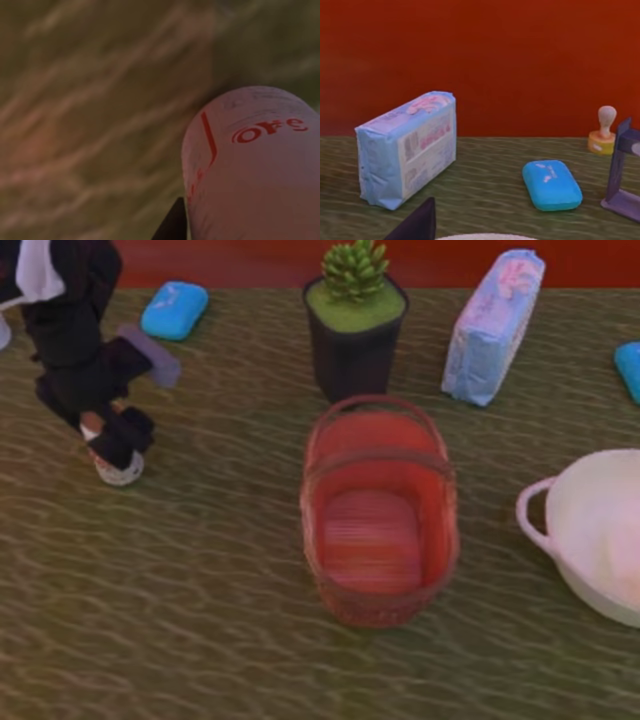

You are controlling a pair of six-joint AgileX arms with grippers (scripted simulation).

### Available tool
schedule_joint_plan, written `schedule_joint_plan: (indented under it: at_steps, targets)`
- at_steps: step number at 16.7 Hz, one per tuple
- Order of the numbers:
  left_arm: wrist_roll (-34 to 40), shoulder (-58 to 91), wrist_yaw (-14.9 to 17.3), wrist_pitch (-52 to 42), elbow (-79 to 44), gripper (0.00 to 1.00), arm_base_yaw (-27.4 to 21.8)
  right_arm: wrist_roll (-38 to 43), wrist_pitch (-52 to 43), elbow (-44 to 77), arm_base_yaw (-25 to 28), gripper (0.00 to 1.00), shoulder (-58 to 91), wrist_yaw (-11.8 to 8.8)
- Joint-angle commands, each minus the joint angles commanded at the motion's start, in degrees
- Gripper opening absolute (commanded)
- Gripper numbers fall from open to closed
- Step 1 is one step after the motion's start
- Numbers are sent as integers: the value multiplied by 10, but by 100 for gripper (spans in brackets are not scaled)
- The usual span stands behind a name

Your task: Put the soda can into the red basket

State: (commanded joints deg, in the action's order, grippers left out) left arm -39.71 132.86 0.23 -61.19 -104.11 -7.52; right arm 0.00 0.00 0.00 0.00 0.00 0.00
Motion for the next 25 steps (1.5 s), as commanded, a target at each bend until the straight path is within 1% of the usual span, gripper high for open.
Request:
schedule_joint_plan:
  at_steps: [3, 4, 13, 15, 17, 19, 22, 25]
  targets:
    - [0, 0, 0, 0, 0, 2, 0, 0, 0, 0, 0, 100, 0, 0]
    - [0, 0, 0, 0, 0, 0, 0, 0, 0, 0, 0, 100, 0, 0]
    - [-1, -1, 0, 0, 0, 0, 1, 0, 0, 0, 0, 100, 0, 0]
    - [4, -4, 14, 18, 6, 0, -3, 0, 0, 0, 0, 100, 0, 0]
    - [18, -9, 46, 60, 20, 0, -10, 0, 0, 0, 0, 100, 0, 0]
    - [41, -18, 93, 127, 40, 0, -19, 0, 0, 0, 0, 100, 0, 0]
    - [89, -34, 186, 266, 82, 0, -34, 0, 0, 0, 0, 100, 0, 0]
    - [149, -54, 296, 436, 135, 0, -52, 0, 0, 0, 0, 100, 0, 0]
